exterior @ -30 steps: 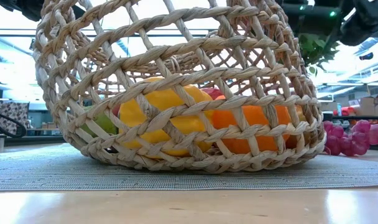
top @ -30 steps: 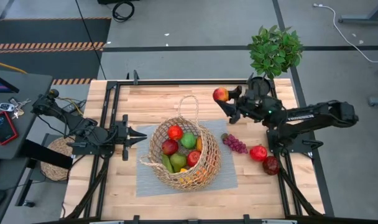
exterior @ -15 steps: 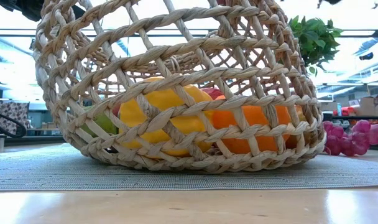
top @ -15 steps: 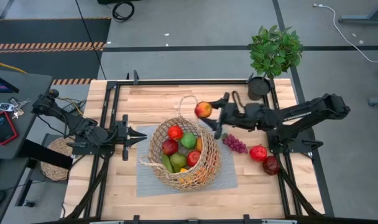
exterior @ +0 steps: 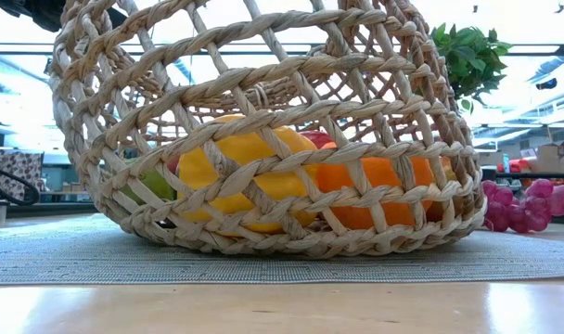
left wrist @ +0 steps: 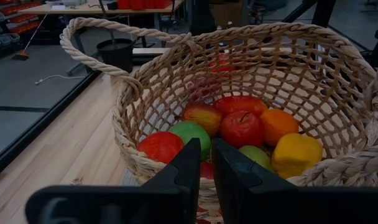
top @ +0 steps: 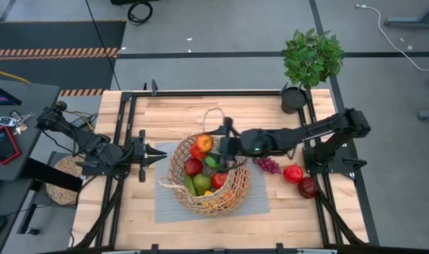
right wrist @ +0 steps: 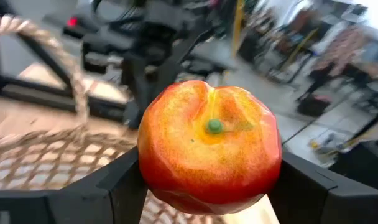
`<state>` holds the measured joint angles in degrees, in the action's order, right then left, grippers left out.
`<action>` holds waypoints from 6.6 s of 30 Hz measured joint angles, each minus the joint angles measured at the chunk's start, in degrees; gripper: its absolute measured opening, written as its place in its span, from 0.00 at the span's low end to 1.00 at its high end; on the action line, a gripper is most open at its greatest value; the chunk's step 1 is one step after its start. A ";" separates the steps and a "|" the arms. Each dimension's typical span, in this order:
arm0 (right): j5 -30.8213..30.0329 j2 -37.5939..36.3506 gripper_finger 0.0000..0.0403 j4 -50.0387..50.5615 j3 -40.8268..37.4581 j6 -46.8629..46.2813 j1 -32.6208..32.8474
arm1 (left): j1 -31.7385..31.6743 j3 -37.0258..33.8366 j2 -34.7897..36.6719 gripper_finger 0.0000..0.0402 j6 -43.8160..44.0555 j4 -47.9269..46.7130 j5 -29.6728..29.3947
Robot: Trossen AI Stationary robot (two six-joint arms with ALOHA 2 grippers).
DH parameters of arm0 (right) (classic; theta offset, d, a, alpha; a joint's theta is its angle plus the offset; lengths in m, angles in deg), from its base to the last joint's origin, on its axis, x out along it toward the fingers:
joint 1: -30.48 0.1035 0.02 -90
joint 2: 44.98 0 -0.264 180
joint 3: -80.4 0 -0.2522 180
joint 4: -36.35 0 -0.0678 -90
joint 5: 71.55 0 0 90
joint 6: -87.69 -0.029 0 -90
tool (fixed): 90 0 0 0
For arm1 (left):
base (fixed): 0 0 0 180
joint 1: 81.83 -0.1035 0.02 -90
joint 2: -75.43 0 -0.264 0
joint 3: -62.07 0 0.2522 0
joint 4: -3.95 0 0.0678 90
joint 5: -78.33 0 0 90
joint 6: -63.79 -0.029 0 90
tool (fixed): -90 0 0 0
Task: Build produce basket
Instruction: Put the red apple into the basket
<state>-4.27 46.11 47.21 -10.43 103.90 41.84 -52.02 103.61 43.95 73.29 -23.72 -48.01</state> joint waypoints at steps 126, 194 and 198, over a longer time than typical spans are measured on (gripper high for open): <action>26.22 -22.49 0.78 62.38 -38.56 -87.81 13.37 | 0.00 -0.01 0.02 0.12 0.00 -0.02 -0.02; 12.03 -2.05 0.80 10.62 9.51 -19.94 2.33 | 0.00 -0.01 0.02 0.12 0.00 -0.01 0.00; 12.01 0.82 0.80 13.95 13.48 -17.40 2.27 | 0.01 -0.01 0.02 0.12 0.00 -0.01 0.00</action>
<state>7.73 46.94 61.17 3.04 86.50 44.11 -52.01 103.60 43.97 73.29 -23.73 -48.01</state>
